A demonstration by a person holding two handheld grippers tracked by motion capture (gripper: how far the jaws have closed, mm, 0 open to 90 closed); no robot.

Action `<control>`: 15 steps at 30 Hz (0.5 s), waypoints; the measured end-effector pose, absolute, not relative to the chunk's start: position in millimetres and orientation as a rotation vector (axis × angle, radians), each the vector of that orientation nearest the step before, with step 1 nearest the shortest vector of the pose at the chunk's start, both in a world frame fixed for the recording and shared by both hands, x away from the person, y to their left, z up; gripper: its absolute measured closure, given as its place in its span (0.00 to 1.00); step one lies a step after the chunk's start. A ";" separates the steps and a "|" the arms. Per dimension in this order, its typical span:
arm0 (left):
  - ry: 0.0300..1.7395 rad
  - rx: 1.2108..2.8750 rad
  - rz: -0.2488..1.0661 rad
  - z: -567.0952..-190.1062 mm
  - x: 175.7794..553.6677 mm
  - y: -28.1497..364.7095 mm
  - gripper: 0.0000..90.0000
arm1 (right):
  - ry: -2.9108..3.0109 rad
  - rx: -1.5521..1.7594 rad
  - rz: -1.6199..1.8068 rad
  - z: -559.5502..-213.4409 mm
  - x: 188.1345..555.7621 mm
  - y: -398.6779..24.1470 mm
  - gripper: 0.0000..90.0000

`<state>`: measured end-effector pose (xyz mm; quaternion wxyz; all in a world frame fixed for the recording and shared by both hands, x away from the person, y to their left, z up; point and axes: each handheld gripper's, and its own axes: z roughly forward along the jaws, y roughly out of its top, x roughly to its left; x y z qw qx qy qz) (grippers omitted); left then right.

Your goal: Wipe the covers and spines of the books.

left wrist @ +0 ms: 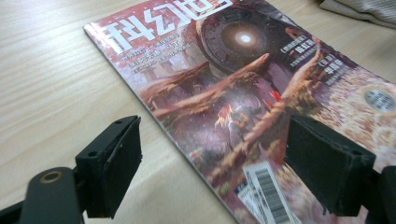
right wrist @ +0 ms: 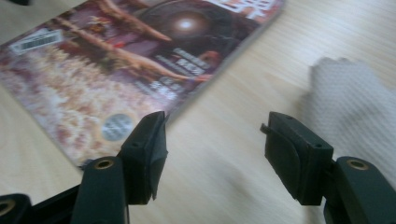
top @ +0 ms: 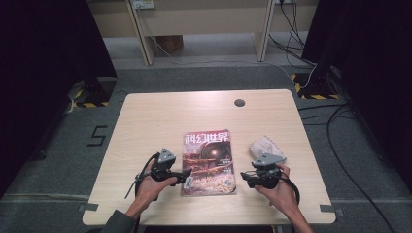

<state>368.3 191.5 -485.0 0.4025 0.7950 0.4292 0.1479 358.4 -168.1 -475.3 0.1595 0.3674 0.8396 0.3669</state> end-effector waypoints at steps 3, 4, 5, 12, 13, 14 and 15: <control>1.084 1.996 0.383 -483.6 358.6 200.0 0.19 | 2.366 1.091 1.045 -474.8 364.4 -181.1 0.44; 1.083 1.994 0.385 -483.1 354.5 203.4 0.19 | 2.355 1.101 1.042 -474.3 366.2 -185.1 0.43; 1.083 1.991 0.380 -482.7 348.5 207.8 0.19 | 2.328 1.131 1.034 -473.1 368.8 -192.5 0.43; 1.081 1.987 0.387 -484.1 330.7 218.8 0.19 | 2.285 1.205 0.979 -475.6 382.3 -213.5 0.44; 1.081 1.987 0.383 -485.1 328.0 219.8 0.19 | 2.278 1.231 0.964 -478.1 388.8 -219.6 0.44; 1.077 1.998 0.383 -486.2 325.7 221.3 0.19 | 2.278 1.231 0.964 -478.1 388.8 -219.6 0.44; 1.079 1.999 0.387 -487.9 323.6 222.3 0.19 | 2.271 1.251 0.964 -479.6 391.6 -222.0 0.44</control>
